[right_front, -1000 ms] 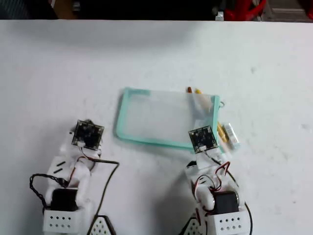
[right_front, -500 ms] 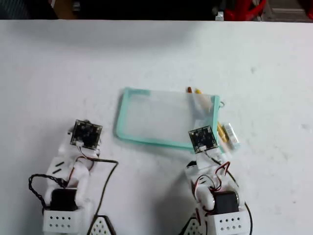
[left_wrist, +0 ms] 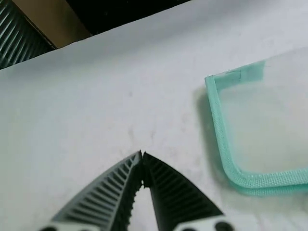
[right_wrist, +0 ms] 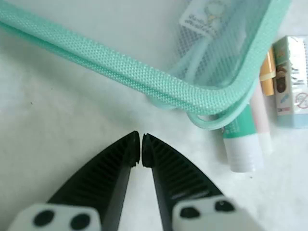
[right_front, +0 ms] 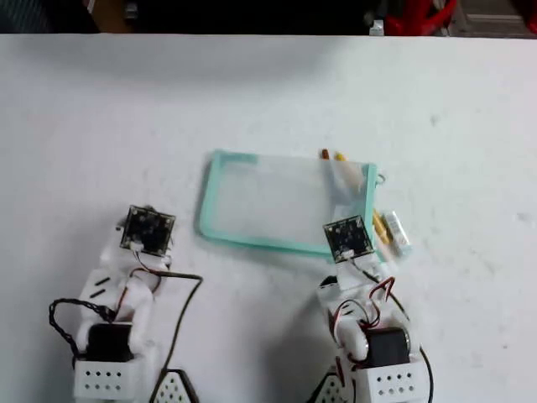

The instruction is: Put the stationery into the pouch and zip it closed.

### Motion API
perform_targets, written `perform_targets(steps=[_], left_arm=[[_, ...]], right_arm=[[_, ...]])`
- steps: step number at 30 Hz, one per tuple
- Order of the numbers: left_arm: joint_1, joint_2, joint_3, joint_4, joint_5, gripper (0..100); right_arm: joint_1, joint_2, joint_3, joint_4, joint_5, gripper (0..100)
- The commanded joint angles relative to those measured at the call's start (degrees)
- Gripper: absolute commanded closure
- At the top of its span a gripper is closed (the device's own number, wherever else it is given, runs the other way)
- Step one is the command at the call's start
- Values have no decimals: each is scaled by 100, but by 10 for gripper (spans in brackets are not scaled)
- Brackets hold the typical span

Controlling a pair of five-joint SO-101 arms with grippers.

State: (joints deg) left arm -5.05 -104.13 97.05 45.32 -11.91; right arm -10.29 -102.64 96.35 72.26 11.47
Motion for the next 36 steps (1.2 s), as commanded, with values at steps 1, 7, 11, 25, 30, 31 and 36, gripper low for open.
perform_targets(steps=[1, 7, 11, 25, 30, 31, 36], left_arm=[[-4, -48, -9, -26, -53, 976], [-4, -48, -9, -26, -53, 976], [-4, -48, -9, -18, -53, 976], [127, -48, -9, -35, -53, 976], [207, -48, 0, -26, -53, 976], [207, -48, 0, -26, -53, 976], [198, -48, 0, -18, -53, 976]], right_arm=[[-48, -40, 53, 40, -53, 981], [-31, -48, 53, 4, -18, 981], [-4, -57, 53, -840, -18, 981], [-1033, -57, 53, -1701, 589, 957], [-31, -57, -149, -1991, 2356, 769], [92, -57, -185, -2123, 2558, 731], [-646, -57, -273, -2703, 2743, 793]])
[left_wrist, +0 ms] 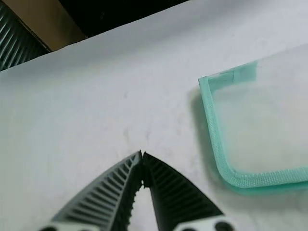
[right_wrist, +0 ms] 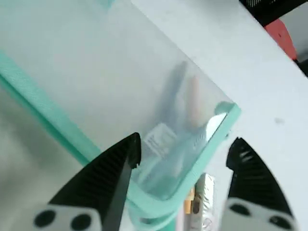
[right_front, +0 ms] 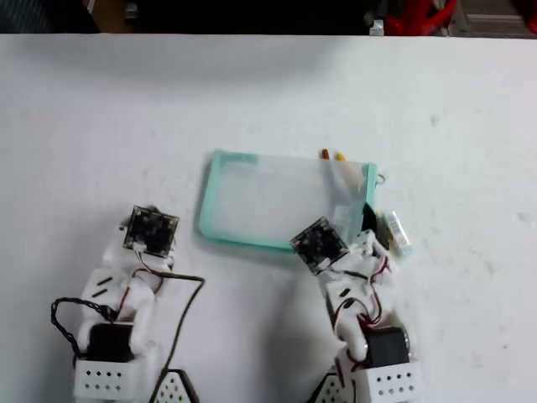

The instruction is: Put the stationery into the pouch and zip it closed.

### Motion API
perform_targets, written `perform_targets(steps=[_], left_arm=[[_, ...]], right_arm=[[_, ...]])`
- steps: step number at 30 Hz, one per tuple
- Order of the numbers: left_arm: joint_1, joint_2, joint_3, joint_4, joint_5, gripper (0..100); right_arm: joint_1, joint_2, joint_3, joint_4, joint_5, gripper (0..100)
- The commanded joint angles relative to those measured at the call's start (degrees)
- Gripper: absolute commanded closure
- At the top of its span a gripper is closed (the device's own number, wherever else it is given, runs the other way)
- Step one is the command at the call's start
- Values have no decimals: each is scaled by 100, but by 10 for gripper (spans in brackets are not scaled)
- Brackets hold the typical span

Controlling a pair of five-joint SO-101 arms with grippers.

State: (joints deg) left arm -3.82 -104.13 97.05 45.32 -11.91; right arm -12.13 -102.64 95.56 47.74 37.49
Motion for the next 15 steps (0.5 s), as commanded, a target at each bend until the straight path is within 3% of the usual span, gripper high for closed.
perform_targets(steps=[1, 3, 6, 8, 10, 15], left_arm=[[75, -48, 0, -18, -53, 976], [75, -48, 0, -18, -53, 976], [75, -48, 0, -18, -53, 976], [75, -48, 0, -18, -53, 976], [84, -48, 0, -9, -237, 976], [92, -48, 0, 18, -519, 976]], right_arm=[[-690, -57, -290, -312, 141, 875], [-998, -48, -501, -593, 132, 998], [-1209, -13, -642, -1059, 18, 868], [-1174, -13, -571, -1165, -510, 830], [-998, -13, -325, -1174, -976, 841], [-602, -40, -88, -1182, -1073, 964]])
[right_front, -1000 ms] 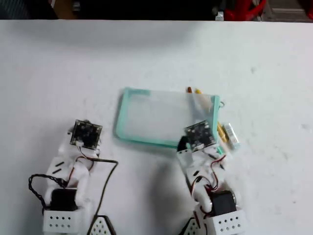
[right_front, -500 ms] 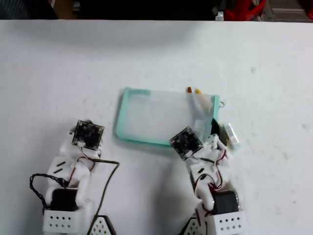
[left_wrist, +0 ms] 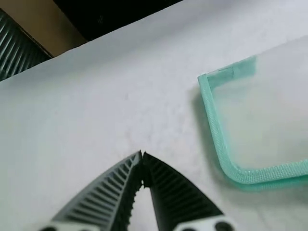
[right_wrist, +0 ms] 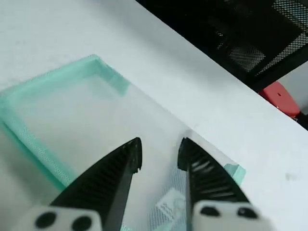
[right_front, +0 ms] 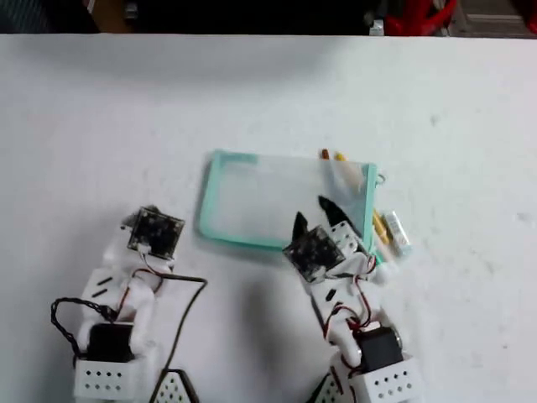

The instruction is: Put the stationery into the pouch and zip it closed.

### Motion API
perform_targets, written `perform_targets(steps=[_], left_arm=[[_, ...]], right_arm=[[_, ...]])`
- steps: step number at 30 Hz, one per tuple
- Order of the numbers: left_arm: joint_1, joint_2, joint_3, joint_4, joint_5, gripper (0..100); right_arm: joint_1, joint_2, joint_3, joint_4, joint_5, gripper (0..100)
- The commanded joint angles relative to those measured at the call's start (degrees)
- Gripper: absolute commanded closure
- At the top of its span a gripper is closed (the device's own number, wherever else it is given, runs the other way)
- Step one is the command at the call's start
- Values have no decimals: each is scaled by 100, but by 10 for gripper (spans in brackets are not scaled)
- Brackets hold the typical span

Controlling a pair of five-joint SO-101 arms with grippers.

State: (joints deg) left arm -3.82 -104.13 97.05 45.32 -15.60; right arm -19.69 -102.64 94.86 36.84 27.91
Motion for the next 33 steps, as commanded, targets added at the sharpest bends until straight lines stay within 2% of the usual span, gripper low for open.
perform_targets(steps=[1, 12, 14, 17, 18, 20, 25, 33], left_arm=[[92, -48, 0, 18, -149, 976], [92, -48, -105, 290, -202, 976], [92, -48, -105, 281, -185, 976], [92, -48, -97, 255, -176, 976], [92, -48, -97, 255, -167, 976], [92, -48, -70, 255, -158, 965], [189, -48, -18, 273, -185, 859], [382, -22, -9, 378, -387, 865]], right_arm=[[154, -31, -18, -66, -114, 986], [145, -48, 149, -22, -105, 837], [145, -31, 202, -22, -79, 854], [171, -40, 202, -22, -79, 984], [171, -40, 202, -22, -79, 986], [154, -31, 202, -22, -79, 953], [154, -40, 202, -22, -114, 956], [171, -31, 202, -13, -114, 826]])
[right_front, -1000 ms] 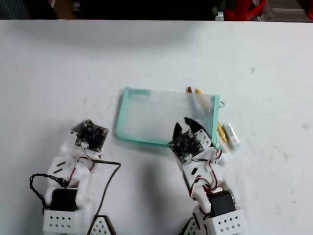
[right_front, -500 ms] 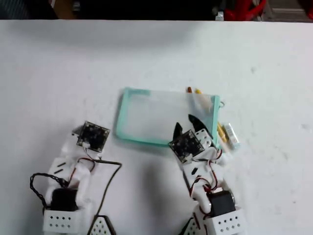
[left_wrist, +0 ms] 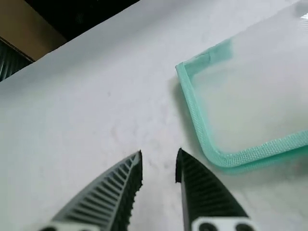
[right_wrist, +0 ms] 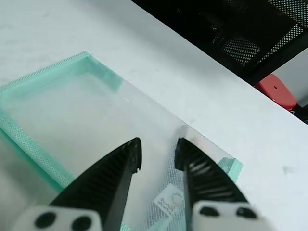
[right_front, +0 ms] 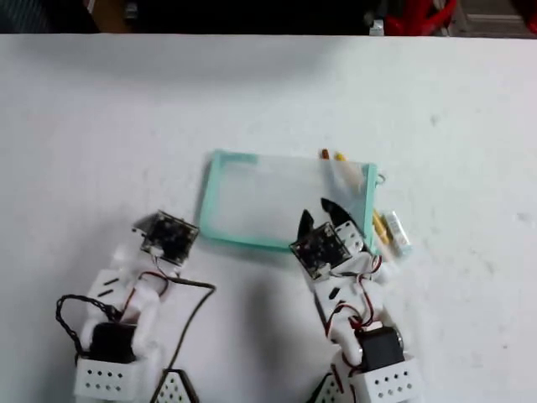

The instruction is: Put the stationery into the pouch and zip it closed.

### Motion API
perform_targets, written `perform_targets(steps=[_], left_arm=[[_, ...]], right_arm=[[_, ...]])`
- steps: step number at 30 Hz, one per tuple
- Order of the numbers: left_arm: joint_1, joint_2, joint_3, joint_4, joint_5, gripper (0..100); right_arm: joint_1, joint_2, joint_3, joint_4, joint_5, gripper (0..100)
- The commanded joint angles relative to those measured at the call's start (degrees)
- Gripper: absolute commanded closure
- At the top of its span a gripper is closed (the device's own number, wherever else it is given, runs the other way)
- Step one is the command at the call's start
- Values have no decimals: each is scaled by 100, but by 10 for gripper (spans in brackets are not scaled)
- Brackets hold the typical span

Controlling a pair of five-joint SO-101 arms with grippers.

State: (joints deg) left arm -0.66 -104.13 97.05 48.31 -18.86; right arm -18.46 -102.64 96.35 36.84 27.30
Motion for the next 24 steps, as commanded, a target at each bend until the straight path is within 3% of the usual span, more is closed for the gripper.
perform_targets(steps=[1, 5, 8, 17, 24], left_arm=[[57, -22, -9, 79, -62, 865], [-48, -13, -149, 299, -53, 865], [-136, -13, -237, 422, 79, 865], [-259, 154, -475, 598, 105, 864], [-725, 2721, -1477, -167, 105, 863]], right_arm=[[48, -22, 53, -13, -53, 819], [31, -13, -88, 286, -88, 819], [48, -13, -387, 664, -598, 819], [198, 4, -624, 892, -659, 819], [224, 1235, -1398, 998, -668, 817]])
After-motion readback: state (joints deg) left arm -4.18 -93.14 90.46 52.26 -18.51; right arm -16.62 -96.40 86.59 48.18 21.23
